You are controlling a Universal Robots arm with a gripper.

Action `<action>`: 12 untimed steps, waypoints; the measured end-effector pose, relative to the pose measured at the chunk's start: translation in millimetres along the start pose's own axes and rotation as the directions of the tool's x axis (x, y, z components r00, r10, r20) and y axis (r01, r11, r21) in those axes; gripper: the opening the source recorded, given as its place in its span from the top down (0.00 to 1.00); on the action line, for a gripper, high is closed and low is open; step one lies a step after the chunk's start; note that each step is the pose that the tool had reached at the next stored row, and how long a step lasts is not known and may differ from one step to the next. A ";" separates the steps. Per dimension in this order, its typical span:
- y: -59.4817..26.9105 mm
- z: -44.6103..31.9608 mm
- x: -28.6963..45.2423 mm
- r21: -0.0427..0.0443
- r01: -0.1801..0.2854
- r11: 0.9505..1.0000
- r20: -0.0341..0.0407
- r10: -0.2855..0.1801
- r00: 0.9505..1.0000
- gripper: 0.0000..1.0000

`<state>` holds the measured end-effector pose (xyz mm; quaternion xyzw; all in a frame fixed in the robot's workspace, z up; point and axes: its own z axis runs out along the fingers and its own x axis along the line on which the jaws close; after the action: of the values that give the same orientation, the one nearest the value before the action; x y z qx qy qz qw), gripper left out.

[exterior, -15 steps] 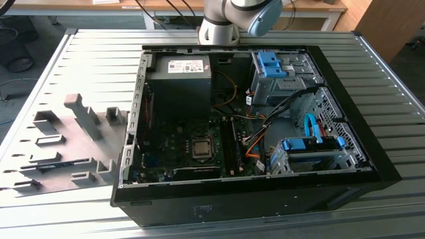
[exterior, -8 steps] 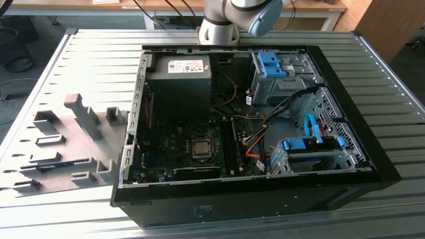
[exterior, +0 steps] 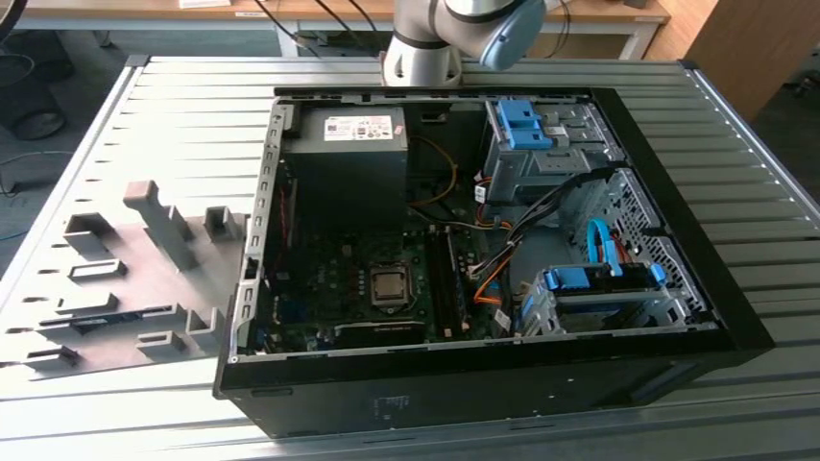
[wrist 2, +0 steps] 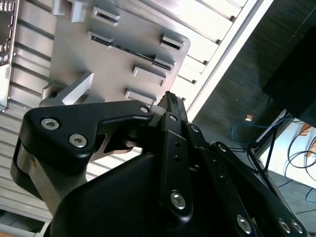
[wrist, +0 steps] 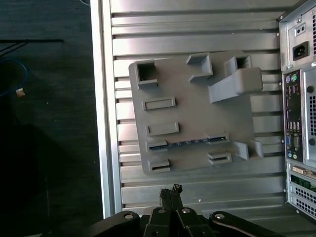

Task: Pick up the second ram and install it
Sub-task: 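Reach for the second ram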

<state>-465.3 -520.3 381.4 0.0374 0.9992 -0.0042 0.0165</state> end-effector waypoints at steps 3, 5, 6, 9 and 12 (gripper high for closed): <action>-3.3 1.6 0.5 0.001 0.000 1.000 0.000 0.000 1.000 0.90; -5.1 2.5 0.7 0.002 0.000 1.000 0.000 0.000 1.000 0.90; -6.0 3.1 0.9 0.002 0.000 1.000 0.000 0.000 1.000 0.90; -8.6 4.7 1.1 0.003 0.000 1.000 0.000 0.000 1.000 0.90; -10.8 6.1 1.3 0.005 0.000 1.000 0.000 0.000 1.000 0.90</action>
<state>-467.2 -531.0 375.4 0.0374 0.9991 -0.0067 0.0166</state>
